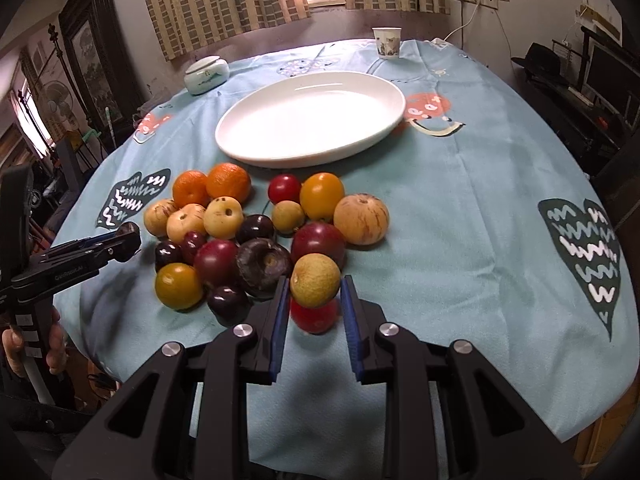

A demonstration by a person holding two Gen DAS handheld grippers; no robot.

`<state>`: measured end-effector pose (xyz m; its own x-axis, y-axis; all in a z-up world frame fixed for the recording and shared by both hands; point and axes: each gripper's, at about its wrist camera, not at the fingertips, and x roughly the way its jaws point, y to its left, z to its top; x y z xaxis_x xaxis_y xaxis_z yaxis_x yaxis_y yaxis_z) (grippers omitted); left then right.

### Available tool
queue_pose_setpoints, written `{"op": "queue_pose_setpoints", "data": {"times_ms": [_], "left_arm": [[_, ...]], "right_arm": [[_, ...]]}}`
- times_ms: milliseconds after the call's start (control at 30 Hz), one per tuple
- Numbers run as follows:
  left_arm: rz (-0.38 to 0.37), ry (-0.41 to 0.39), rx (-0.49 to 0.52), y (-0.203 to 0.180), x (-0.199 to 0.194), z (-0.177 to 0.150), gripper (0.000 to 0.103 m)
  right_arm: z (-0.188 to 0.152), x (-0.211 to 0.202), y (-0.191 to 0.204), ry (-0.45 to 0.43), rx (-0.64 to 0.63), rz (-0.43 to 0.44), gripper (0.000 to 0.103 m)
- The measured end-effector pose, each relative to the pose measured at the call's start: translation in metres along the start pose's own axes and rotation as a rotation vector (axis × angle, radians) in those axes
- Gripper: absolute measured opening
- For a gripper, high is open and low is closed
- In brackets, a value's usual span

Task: Organize fruits
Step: 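Grasp the dark plum with the left tool while the right tool grasps a small yellow fruit, then place the dark plum and yellow fruit on the white plate, opening both tools, then grasp a pale pear with the left tool while the right tool grasps a striped apple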

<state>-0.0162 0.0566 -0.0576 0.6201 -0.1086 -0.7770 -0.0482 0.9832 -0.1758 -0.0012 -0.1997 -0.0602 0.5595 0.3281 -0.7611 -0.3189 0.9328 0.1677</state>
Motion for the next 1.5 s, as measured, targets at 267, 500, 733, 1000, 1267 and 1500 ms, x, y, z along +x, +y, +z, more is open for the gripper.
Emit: {"op": "queue_pose_setpoints", "data": {"times_ms": [267, 500, 733, 1000, 1267, 1500], "left_arm": [[-0.014, -0.026, 0.060, -0.020, -0.001, 0.040, 0.041], [-0.061, -0.012, 0.099, -0.045, 0.046, 0.140, 0.041], [-0.048, 0.054, 0.070, -0.059, 0.133, 0.236, 0.042], [-0.044, 0.139, 0.057, -0.066, 0.196, 0.258, 0.042], [-0.031, 0.074, 0.058, -0.060, 0.158, 0.259, 0.068], [-0.012, -0.037, 0.083, -0.043, 0.068, 0.205, 0.093]], "right_arm": [[0.023, 0.019, 0.010, -0.004, -0.030, 0.047, 0.026], [0.106, 0.046, 0.015, -0.025, -0.104, 0.083, 0.026], [0.209, 0.131, -0.007, 0.024, -0.172, 0.030, 0.026], [0.245, 0.200, -0.026, 0.125, -0.123, 0.056, 0.026], [0.243, 0.183, -0.027, 0.106, -0.151, -0.011, 0.053], [0.197, 0.095, -0.016, 0.055, -0.121, 0.050, 0.061]]}}
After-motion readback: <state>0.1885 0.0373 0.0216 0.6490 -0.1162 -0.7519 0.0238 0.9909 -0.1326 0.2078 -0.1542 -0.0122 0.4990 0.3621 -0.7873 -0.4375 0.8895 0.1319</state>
